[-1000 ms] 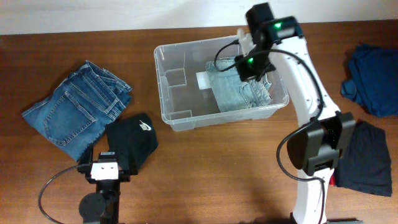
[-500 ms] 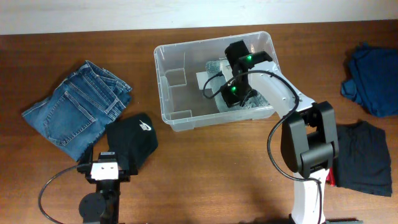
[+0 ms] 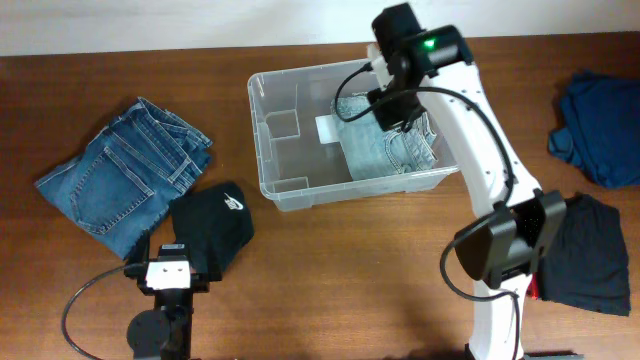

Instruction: Pack container

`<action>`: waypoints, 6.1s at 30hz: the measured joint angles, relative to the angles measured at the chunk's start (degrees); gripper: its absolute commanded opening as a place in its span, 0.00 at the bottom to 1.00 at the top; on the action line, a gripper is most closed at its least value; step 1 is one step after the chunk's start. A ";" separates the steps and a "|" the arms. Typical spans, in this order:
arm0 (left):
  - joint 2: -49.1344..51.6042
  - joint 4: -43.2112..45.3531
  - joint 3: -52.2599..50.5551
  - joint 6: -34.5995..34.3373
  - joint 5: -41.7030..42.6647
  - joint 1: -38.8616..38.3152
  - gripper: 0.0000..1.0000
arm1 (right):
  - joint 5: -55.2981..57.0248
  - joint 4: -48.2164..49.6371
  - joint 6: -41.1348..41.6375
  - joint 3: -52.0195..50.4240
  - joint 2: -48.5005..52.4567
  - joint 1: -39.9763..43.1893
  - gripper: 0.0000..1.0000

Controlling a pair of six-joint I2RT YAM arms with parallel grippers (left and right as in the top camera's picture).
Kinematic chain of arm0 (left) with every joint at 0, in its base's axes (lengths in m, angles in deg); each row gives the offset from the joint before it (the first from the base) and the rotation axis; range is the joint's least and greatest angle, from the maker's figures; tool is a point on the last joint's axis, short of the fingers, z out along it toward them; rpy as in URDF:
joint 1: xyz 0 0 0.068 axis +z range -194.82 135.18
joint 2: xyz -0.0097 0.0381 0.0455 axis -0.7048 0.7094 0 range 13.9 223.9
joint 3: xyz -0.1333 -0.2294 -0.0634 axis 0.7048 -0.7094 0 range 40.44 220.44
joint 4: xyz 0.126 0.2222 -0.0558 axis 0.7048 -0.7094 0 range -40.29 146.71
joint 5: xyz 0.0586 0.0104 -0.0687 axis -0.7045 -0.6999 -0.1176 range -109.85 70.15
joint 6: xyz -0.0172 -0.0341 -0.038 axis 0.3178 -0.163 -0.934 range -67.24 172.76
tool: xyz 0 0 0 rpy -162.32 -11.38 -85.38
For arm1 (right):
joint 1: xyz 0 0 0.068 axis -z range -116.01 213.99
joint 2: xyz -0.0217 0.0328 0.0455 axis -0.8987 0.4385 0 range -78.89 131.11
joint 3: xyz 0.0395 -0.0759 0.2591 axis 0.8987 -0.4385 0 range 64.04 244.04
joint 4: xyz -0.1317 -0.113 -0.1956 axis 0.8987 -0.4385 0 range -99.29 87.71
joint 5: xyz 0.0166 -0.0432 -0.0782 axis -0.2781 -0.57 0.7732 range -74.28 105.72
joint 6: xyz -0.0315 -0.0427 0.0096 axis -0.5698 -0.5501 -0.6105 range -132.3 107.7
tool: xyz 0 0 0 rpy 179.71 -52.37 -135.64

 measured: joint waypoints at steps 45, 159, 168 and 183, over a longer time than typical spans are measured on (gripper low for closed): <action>-0.11 0.00 0.00 0.00 0.00 0.00 1.00 | -4.02 -14.08 9.53 29.16 -1.49 12.83 0.39; -0.11 0.00 0.00 0.00 0.00 0.00 1.00 | -10.16 6.88 -1.38 6.21 15.63 44.96 0.98; -0.11 0.00 0.00 0.00 0.00 0.00 1.00 | -14.64 16.26 -7.56 -6.86 15.63 46.95 0.98; -0.11 0.00 0.00 0.00 0.00 0.00 1.00 | -9.05 26.56 -9.92 -17.40 12.83 42.88 0.89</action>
